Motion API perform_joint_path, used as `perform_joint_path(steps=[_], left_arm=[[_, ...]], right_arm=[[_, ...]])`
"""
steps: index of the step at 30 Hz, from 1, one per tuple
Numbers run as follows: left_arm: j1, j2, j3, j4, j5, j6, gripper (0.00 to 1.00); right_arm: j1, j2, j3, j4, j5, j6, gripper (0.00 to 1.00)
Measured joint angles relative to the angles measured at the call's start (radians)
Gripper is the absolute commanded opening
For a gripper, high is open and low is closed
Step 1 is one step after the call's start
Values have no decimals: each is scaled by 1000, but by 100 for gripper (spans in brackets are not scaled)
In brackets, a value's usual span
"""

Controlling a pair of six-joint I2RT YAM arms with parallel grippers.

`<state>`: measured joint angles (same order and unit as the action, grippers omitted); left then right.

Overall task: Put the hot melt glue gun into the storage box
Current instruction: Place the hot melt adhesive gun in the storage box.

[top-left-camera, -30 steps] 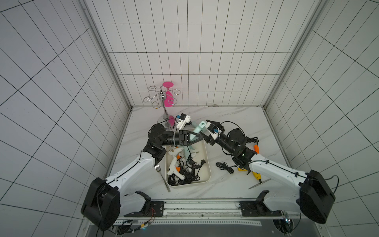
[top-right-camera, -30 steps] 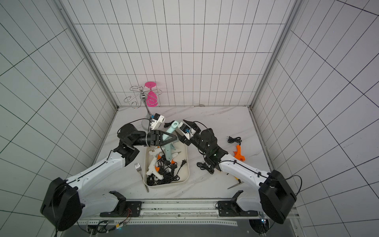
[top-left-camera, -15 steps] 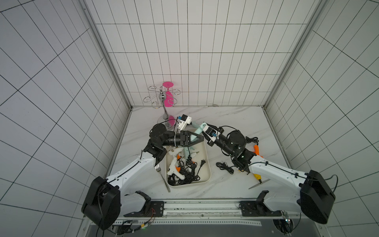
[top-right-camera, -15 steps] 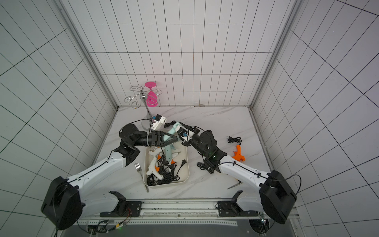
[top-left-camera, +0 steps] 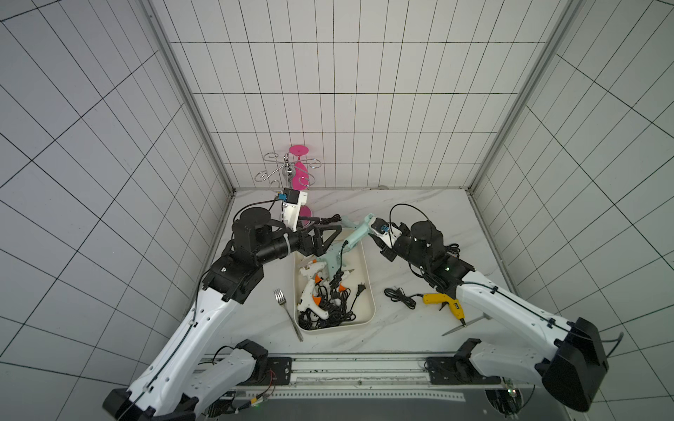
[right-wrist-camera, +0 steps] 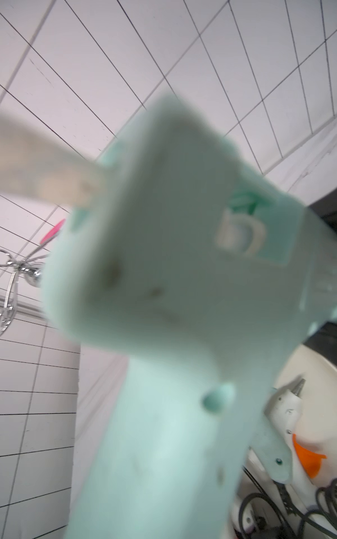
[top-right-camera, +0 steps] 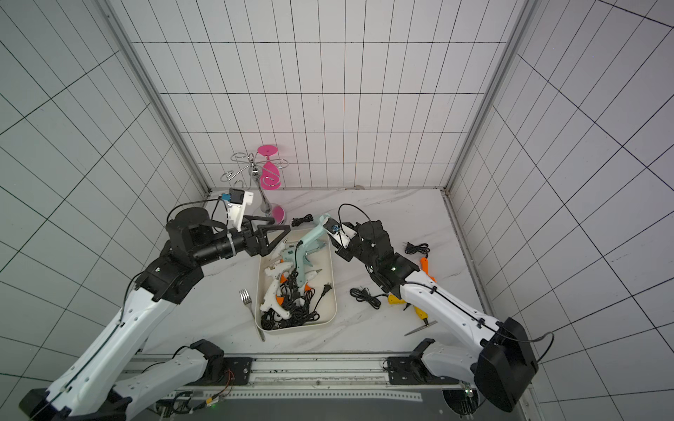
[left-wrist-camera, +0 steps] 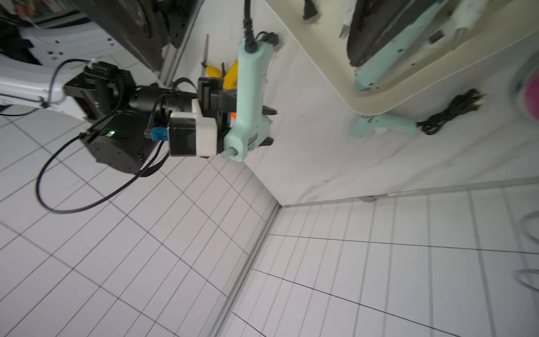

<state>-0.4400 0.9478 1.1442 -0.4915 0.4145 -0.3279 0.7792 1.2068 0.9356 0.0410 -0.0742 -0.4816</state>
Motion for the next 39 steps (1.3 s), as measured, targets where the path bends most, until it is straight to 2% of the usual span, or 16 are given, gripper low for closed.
perform_joint_path(steps=[2,5,11,17,26,28,33,37,38,39], left_arm=[[-2,-23,-1,-70,-132,64,99],[-2,-29,-16,-125,-264,126,99],[-2,-52,-45,-176,-412,198,99],[-2,-83,-103,-185,-498,229,99],[-3,-90,-217,-175,-504,230,99],[-4,-91,-235,-175,-504,230,99],[-4,-105,-247,-172,-504,228,99],[-4,-135,-250,-171,-504,228,99],[-4,-142,-252,-171,-504,227,99],[-4,-148,-253,-171,-504,228,99]], right_arm=[[-2,35,74,-118,-39,-20,12],[14,125,186,-278,-86,-71,13],[75,336,322,-522,-81,-176,13],[122,496,348,-636,-27,-256,14],[192,694,427,-671,90,-320,16],[199,724,455,-666,117,-331,21],[210,766,524,-645,163,-340,45],[210,771,540,-634,198,-312,55],[210,769,540,-632,205,-302,67],[210,765,540,-633,209,-294,87]])
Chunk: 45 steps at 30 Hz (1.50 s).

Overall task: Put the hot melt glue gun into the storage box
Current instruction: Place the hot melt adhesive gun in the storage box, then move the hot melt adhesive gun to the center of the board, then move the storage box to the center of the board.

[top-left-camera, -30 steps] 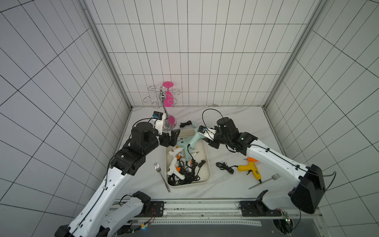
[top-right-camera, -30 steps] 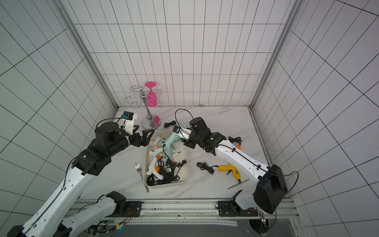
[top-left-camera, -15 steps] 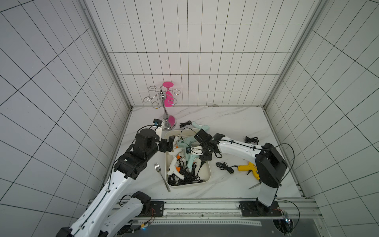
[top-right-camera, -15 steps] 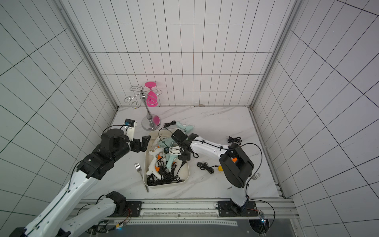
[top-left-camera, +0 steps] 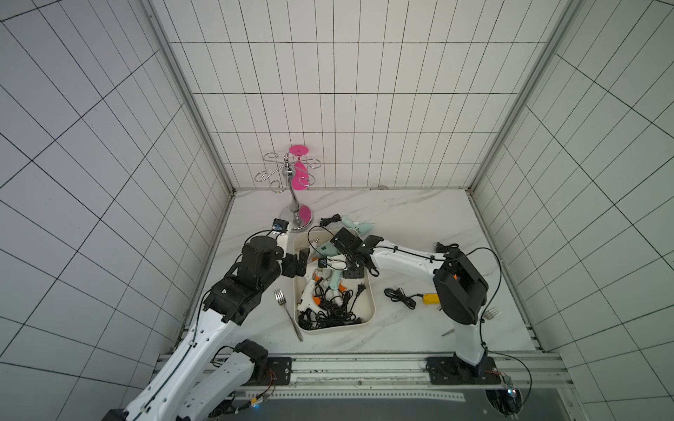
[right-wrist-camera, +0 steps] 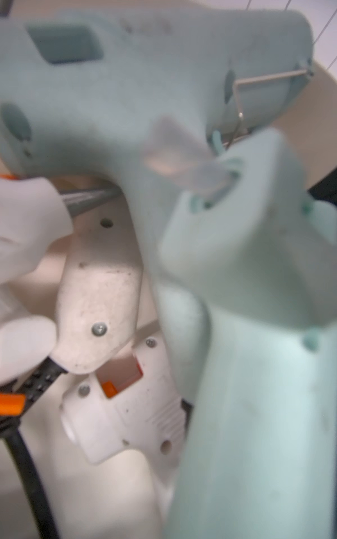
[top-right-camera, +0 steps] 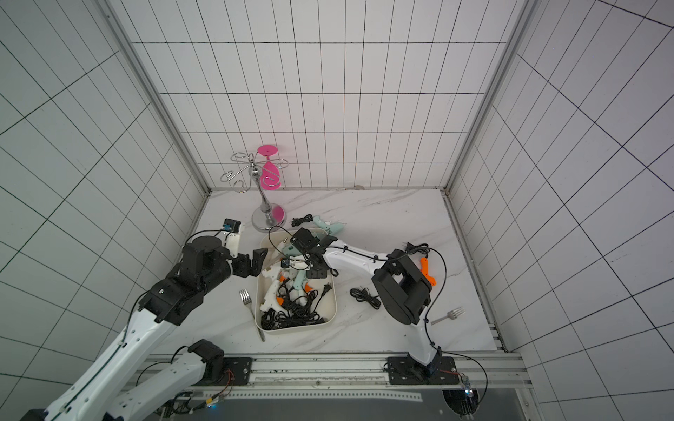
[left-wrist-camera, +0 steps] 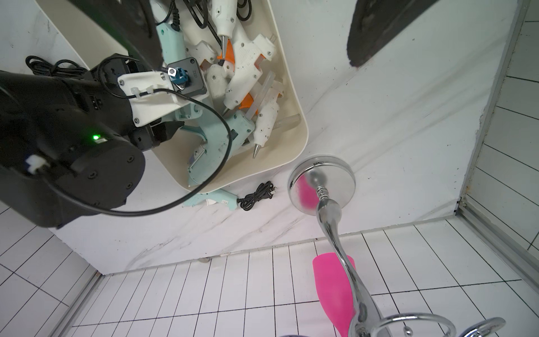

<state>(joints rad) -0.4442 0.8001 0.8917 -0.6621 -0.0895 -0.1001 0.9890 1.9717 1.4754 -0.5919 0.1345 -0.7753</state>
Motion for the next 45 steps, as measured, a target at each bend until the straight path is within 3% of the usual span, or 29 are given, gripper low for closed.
perform_joint_path(steps=[2,11,15,18,23,26,31,35,39,45], left_arm=[[0,-3,0,1,1,0,99],[-4,56,0,17,39,3,99],[-29,116,1,51,113,-7,98],[-116,196,1,90,136,-16,96],[-274,361,16,138,180,-16,92],[-299,458,36,164,216,-24,91],[-290,606,51,239,234,-71,88],[-225,677,44,266,245,-128,87],[-151,689,10,281,240,-166,86],[-156,742,7,251,228,-181,84]], right_arm=[[0,-17,-2,3,3,16,95],[-23,-276,-55,55,-54,105,95],[-145,-362,-77,94,-149,231,91],[-263,-364,-74,121,-176,328,88],[-386,-245,-6,124,-195,534,80],[-426,-151,53,124,-215,653,78],[-448,4,173,124,-243,767,77],[-448,120,278,125,-244,813,77],[-447,224,373,123,-230,821,78],[-438,353,516,94,-183,795,79]])
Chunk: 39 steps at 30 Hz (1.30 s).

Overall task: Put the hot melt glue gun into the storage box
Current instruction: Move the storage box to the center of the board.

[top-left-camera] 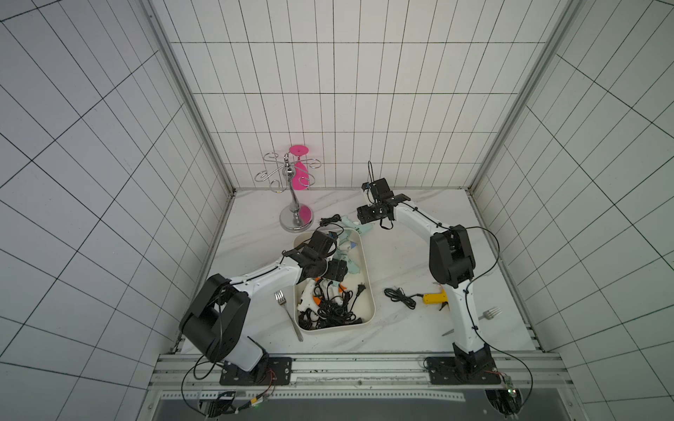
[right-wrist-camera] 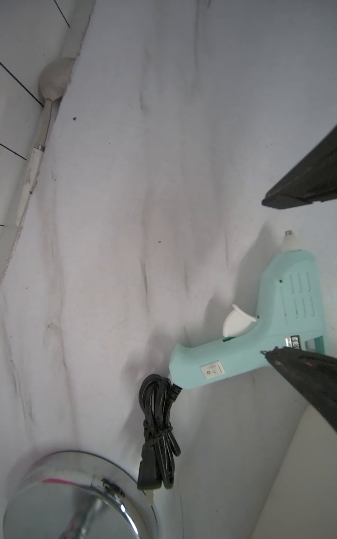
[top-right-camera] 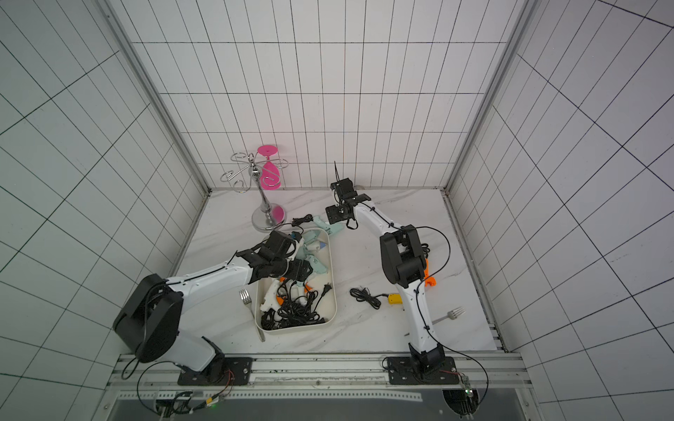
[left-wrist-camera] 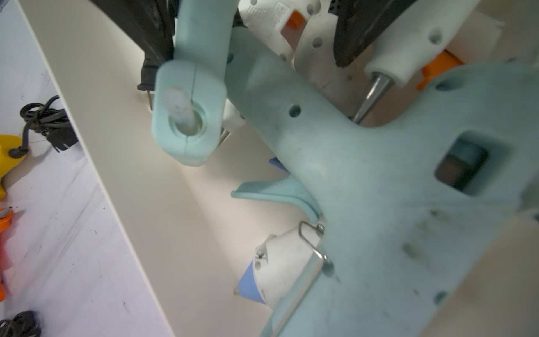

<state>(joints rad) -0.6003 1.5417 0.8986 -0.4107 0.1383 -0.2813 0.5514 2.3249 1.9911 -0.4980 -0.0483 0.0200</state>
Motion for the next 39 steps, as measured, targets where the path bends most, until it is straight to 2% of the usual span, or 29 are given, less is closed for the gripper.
perform_joint_path(steps=[7,13,17,22,27,34,39], left_arm=[[-6,14,1,-68,-16,-22,84],[-7,66,73,-172,-48,-28,84],[6,71,82,-208,-46,-41,84],[60,69,82,-257,-40,-66,84],[89,66,84,-285,-33,-71,84],[84,76,99,-296,-22,-70,84],[48,86,133,-352,-43,-65,85]], right_arm=[[35,25,-3,-50,32,-18,79],[58,24,-11,-91,73,-16,79],[56,-18,-91,-89,94,19,79],[29,-93,-204,-99,99,85,79],[-48,-130,-259,-102,99,125,79],[-143,-254,-408,-156,166,119,82],[-123,-326,-416,-187,168,123,84]])
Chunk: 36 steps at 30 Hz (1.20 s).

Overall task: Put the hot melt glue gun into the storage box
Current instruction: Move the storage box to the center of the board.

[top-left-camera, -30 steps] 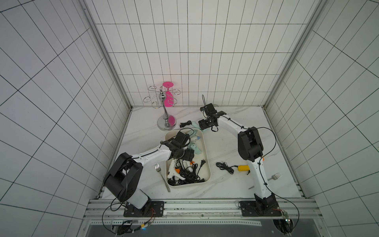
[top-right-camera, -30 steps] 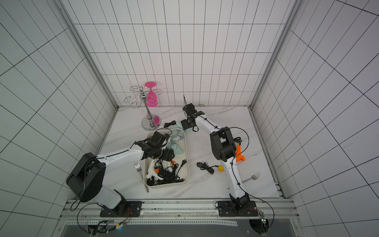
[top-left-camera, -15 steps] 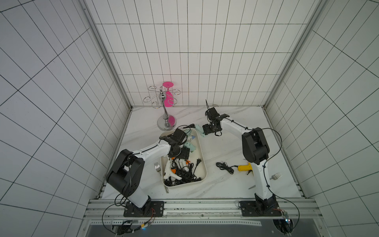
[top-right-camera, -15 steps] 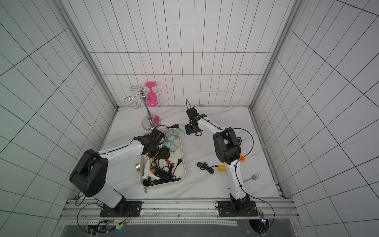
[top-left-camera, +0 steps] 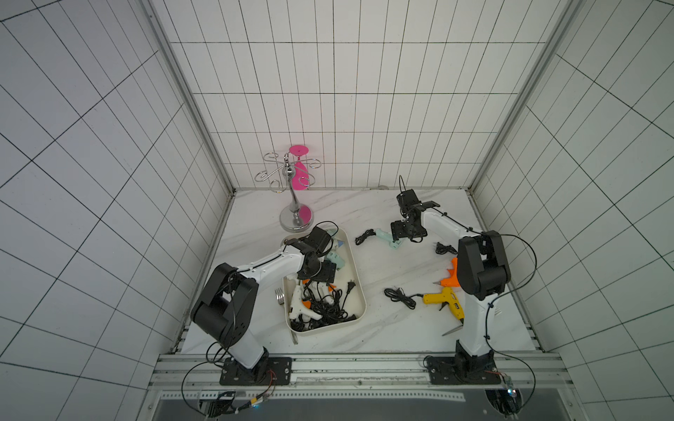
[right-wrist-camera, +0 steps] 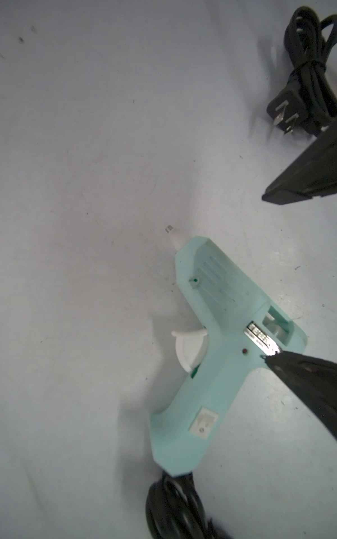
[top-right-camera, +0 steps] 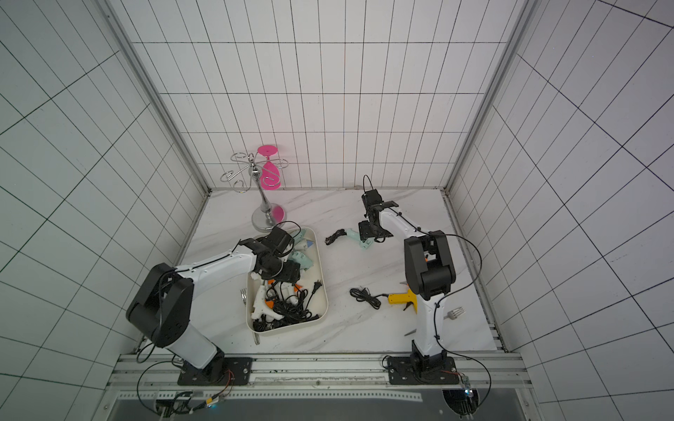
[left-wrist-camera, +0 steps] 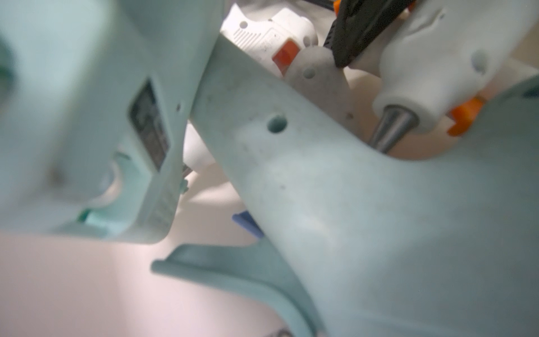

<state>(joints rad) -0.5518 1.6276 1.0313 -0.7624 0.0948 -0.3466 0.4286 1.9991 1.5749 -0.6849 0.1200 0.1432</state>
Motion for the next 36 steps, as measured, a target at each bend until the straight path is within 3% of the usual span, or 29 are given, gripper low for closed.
perform_joint_path(steps=[8,17,22,25,30,36], left_arm=[[-53,-111,85,-72,-55,14,88],[-53,-335,106,-21,-133,40,92],[-50,-419,47,34,-168,58,94],[-49,-430,29,46,-169,79,94],[-52,-412,37,81,-109,158,95],[-118,-234,174,103,-44,303,95]], right_arm=[[117,49,119,23,-8,84,82],[104,266,248,143,-114,142,80],[102,285,249,139,-176,143,73],[103,228,164,148,-201,126,71],[110,35,-80,133,-211,111,78],[105,-227,-145,98,-163,116,84]])
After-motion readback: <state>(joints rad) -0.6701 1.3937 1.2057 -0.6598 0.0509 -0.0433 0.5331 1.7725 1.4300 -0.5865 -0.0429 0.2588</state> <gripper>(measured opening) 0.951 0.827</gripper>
